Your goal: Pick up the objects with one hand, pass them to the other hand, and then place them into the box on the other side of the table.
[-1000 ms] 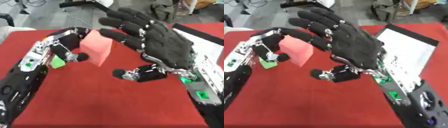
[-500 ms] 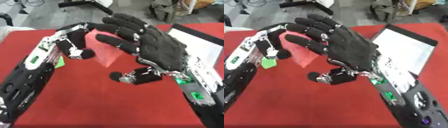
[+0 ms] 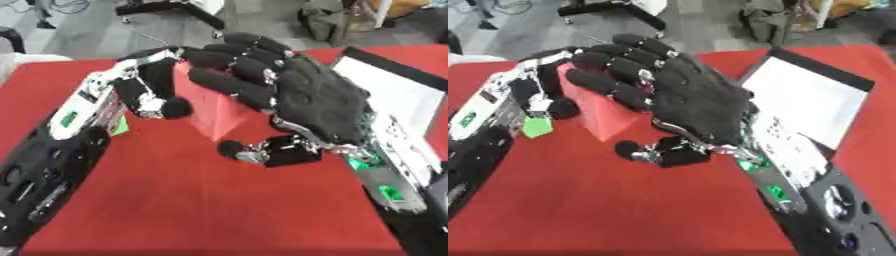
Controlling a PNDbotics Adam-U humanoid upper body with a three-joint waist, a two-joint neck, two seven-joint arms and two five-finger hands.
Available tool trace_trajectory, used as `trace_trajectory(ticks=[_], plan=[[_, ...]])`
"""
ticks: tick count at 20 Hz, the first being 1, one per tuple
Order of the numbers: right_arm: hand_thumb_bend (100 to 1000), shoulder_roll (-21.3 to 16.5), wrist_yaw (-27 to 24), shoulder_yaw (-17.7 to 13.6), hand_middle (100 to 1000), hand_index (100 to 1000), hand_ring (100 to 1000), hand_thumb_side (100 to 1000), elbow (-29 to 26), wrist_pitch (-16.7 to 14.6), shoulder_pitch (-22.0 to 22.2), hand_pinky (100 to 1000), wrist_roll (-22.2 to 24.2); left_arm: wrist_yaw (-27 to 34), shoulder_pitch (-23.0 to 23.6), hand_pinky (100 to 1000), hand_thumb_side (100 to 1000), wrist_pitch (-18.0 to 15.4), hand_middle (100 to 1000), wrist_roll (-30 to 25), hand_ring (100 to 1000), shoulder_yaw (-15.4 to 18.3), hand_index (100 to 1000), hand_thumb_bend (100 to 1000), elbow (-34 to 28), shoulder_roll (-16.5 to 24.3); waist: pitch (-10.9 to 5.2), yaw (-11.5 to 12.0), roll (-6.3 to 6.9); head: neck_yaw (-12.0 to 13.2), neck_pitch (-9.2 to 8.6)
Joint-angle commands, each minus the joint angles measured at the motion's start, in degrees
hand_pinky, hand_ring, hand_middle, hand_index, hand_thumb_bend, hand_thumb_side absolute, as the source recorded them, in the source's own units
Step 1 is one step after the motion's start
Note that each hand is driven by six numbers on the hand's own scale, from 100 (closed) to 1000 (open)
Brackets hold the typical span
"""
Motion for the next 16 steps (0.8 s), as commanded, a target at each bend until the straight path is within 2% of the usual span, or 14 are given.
trace_trajectory(ticks=[1,2,4,6,7,8,11,13,14,16], plan=[[411,-0.4,2.6,-0.6,760,983,803,110,0.2,1.4,-0.3,883,-1.0,1.5,-1.3,803,182,0.9,488,-0.1,516,-0.2,628,126,-2.8,1.3,-0.62,0.0,-0.02,-0.1,-0.15],[391,-0.3,3.2,-0.6,742,972,788,100,0.2,1.8,-0.3,874,-1.7,1.7,-1.3,803,183,1.2,488,-0.1,517,-0.5,628,124,-2.9,1.4,-0.63,0.0,-0.01,-0.1,-0.15],[267,-0.3,4.4,-0.6,670,911,745,100,0.3,2.7,-0.2,848,-3.0,1.9,-1.3,804,186,1.7,489,-0.1,517,-0.8,630,125,-3.1,1.5,-0.65,-0.1,0.01,-0.2,-0.15],[204,-0.2,5.1,-0.5,618,868,705,100,0.4,3.7,-0.2,826,-4.7,2.1,-1.2,804,188,2.0,491,-0.1,519,-1.0,632,124,-3.3,1.7,-0.66,-0.1,0.03,-0.3,-0.15],[100,-0.2,5.4,-0.5,567,798,659,100,0.5,4.1,-0.1,801,-5.4,2.2,-1.2,805,193,2.1,495,-0.1,522,-1.0,637,132,-3.4,1.7,-0.66,-0.1,0.03,-0.3,-0.15],[100,-0.1,5.5,-0.5,537,771,635,100,0.6,4.7,-0.1,788,-6.4,2.3,-1.2,806,196,2.2,497,-0.1,523,-1.0,639,135,-3.5,1.8,-0.65,-0.1,0.05,-0.3,-0.15],[100,0.0,4.6,-0.5,374,576,519,100,1.1,6.7,0.1,704,-10.1,2.7,-1.0,810,224,2.5,515,-0.1,535,-1.0,658,168,-3.8,2.0,-0.63,-0.2,0.07,-0.4,-0.15],[100,0.0,3.5,-0.3,313,479,491,100,1.5,7.2,0.0,693,-12.2,3.1,-0.9,813,265,2.7,530,-0.1,544,-0.9,673,217,-3.9,2.0,-0.62,-0.2,0.06,-0.4,-0.15],[100,0.0,3.0,-0.2,298,410,492,100,1.8,7.2,0.0,695,-12.9,3.3,-0.9,815,325,2.8,543,-0.1,552,-0.8,686,259,-3.9,2.0,-0.62,-0.2,0.06,-0.5,-0.15],[100,0.0,2.2,0.1,263,375,493,100,2.2,7.0,0.0,698,-13.4,3.8,-0.8,816,341,2.9,552,-0.1,556,-0.5,695,313,-3.8,1.8,-0.62,-0.1,0.04,-0.5,-0.15]])
